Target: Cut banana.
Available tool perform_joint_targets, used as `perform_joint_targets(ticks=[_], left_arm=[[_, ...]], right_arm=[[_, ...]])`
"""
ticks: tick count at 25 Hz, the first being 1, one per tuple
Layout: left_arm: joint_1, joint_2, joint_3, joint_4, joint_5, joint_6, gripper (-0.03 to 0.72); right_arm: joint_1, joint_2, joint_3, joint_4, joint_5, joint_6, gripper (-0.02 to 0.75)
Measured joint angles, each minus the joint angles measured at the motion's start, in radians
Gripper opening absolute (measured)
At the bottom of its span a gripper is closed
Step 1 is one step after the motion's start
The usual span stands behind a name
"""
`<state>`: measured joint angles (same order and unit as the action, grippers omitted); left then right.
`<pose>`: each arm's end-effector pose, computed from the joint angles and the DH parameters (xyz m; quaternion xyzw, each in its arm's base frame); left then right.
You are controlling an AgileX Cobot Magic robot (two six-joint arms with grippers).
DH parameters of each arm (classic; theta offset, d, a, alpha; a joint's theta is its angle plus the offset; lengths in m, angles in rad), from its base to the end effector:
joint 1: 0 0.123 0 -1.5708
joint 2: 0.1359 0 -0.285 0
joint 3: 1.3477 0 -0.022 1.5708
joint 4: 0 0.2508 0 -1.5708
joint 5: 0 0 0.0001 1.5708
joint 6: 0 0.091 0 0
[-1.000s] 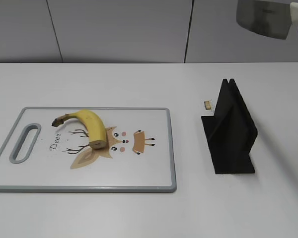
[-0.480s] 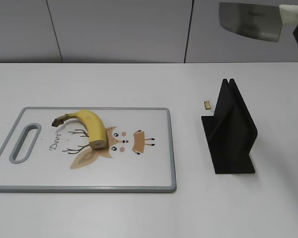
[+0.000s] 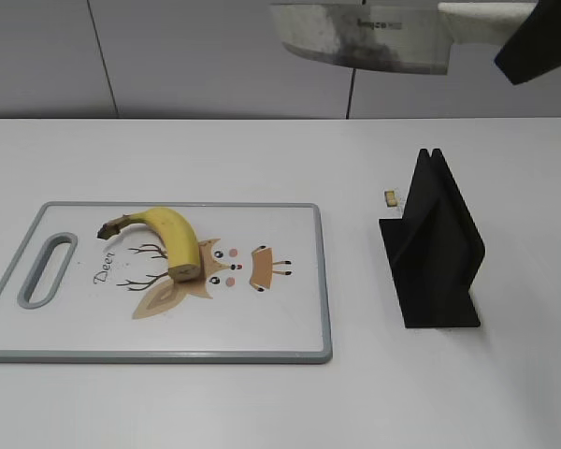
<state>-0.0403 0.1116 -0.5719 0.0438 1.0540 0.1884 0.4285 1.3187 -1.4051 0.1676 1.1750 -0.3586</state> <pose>0.0060 0.0032 0.2980 0.0980 0.8559 0.0594 0.5043 0.2297 0.1203 0.3955 -0.3582 0.8868 0.0929 0.2768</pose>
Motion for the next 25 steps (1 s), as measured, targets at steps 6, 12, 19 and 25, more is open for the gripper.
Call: perform_joint_targets(ticks=[6, 12, 19, 25], left_arm=[[-0.013, 0.192, -0.076, -0.086, -0.102, 0.139, 0.622], [-0.038, 0.411, -0.195, -0.205, -0.121, 0.355, 0.609], [-0.205, 0.623, -0.336, -0.225, -0.121, 0.547, 0.593], [-0.291, 0.810, -0.442, -0.225, -0.082, 0.682, 0.593]], right_arm=[[0.000, 0.000, 0.000, 0.078, -0.072, -0.202, 0.174], [0.000, 0.009, 0.000, 0.100, -0.097, -0.351, 0.174], [0.000, 0.084, -0.001, 0.171, -0.100, -0.548, 0.174], [0.000, 0.165, -0.001, 0.261, -0.104, -0.726, 0.174]])
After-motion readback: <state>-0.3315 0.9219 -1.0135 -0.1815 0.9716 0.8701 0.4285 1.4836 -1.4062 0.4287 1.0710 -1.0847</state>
